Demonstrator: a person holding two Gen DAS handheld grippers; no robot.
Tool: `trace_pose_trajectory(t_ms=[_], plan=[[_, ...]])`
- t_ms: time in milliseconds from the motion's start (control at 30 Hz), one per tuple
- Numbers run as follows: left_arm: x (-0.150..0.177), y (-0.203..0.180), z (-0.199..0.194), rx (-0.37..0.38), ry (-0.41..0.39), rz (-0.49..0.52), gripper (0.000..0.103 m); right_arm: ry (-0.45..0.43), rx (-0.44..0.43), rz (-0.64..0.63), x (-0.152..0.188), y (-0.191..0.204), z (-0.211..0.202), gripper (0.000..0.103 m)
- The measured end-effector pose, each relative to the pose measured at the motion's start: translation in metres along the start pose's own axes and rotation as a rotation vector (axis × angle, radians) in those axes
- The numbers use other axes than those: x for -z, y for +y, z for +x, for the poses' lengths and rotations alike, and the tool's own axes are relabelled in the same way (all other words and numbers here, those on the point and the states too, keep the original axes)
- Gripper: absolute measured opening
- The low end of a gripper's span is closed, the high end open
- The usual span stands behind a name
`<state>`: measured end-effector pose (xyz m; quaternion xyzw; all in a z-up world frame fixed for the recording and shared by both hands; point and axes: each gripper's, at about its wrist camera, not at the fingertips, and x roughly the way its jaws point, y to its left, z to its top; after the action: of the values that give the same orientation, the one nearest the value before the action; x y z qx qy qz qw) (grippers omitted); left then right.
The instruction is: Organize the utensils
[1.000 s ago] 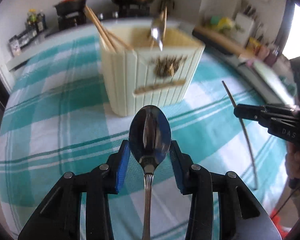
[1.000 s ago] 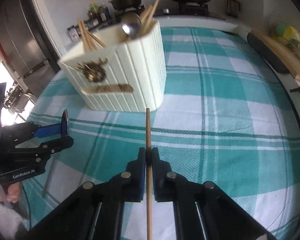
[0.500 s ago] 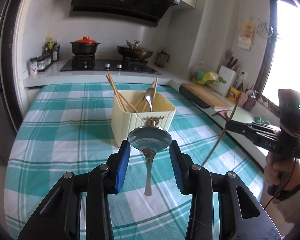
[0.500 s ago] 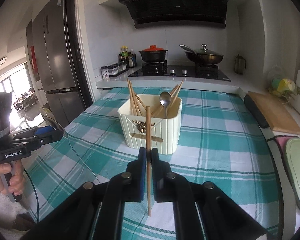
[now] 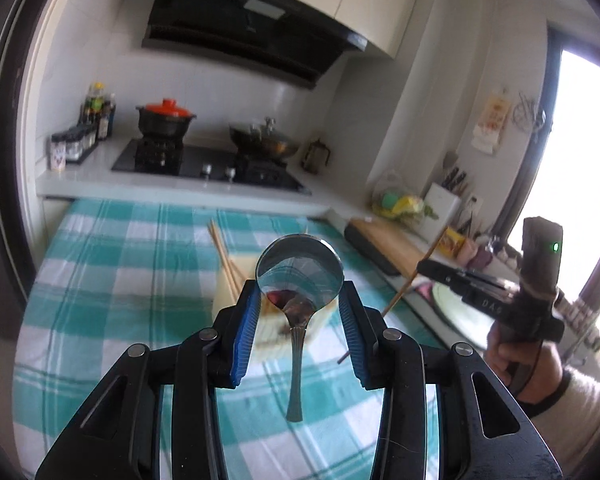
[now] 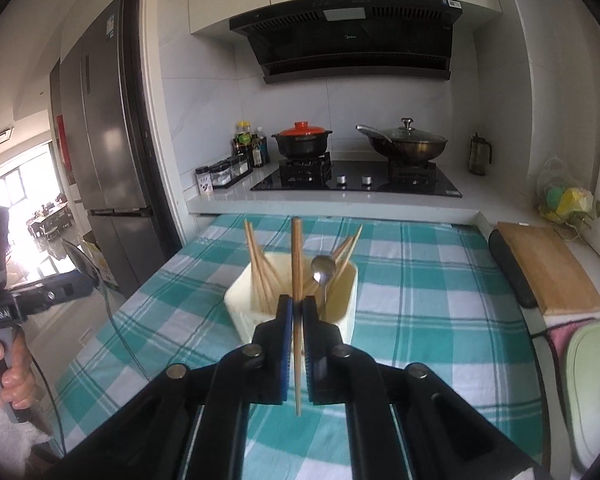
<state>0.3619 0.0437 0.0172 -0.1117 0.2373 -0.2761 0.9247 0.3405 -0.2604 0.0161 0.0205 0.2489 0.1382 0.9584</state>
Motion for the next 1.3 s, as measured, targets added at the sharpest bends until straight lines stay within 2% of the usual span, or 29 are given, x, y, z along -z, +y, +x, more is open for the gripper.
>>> trace_pose_trajectory(t_ms=[167,233,300,400,567,667,767,800,833,867,933,1000,1067,1167,1200,1233,1300], plan=[[-0.056,0.001,0.018,-0.051,-0.102,0.003,0.041,-0.127,0.026,0.010,-0.050,-0.003,0.004,0.005],[-0.068,0.008,0.038,-0.071,-0.109,-0.021,0.041,-0.166,0.027,0.015,-0.063,-0.003,0.012,0.005],[-0.071,0.016,0.061,-0.091,-0.091,-0.043,0.041,-0.170,0.040,0.001,-0.070,0.000,0.027,0.005],[-0.065,0.028,0.101,-0.134,-0.025,-0.057,0.041,-0.075,0.044,-0.016,-0.067,0.003,0.068,0.005],[-0.040,0.046,0.168,-0.158,0.172,-0.091,0.041,0.173,-0.001,0.060,-0.042,-0.005,0.142,0.005],[-0.023,0.051,0.190,-0.190,0.244,-0.090,0.041,0.224,0.005,0.082,-0.029,-0.007,0.166,0.006],[-0.014,0.053,0.192,-0.220,0.281,-0.096,0.044,0.253,-0.003,0.113,-0.023,-0.009,0.175,0.010],[-0.014,0.052,0.186,-0.224,0.273,-0.096,0.051,0.252,-0.012,0.119,-0.024,-0.008,0.174,0.014],[-0.015,0.051,0.179,-0.228,0.261,-0.092,0.063,0.244,-0.019,0.119,-0.025,-0.008,0.171,0.027],[-0.017,0.047,0.168,-0.236,0.235,-0.082,0.070,0.222,-0.025,0.116,-0.027,-0.007,0.163,0.045],[-0.024,0.036,0.143,-0.272,0.170,-0.058,0.090,0.154,-0.025,0.095,-0.033,-0.005,0.140,0.066],[-0.027,0.019,0.108,-0.327,0.096,-0.025,0.101,0.101,-0.018,0.064,-0.038,0.000,0.112,0.075],[-0.021,-0.001,0.077,-0.388,0.037,0.022,0.103,0.040,0.013,0.035,-0.039,0.006,0.082,0.086],[0.003,-0.031,0.036,-0.497,-0.034,0.094,0.103,-0.069,0.109,-0.003,-0.024,0.018,0.026,0.091],[0.015,-0.040,0.026,-0.534,-0.034,0.119,0.103,-0.077,0.132,-0.013,-0.020,0.021,0.015,0.093],[0.025,-0.046,0.021,-0.560,-0.019,0.140,0.103,-0.074,0.164,-0.017,-0.010,0.025,0.001,0.101],[0.050,-0.060,0.011,-0.636,0.030,0.178,0.103,-0.058,0.195,0.006,0.005,0.029,-0.019,0.103]])
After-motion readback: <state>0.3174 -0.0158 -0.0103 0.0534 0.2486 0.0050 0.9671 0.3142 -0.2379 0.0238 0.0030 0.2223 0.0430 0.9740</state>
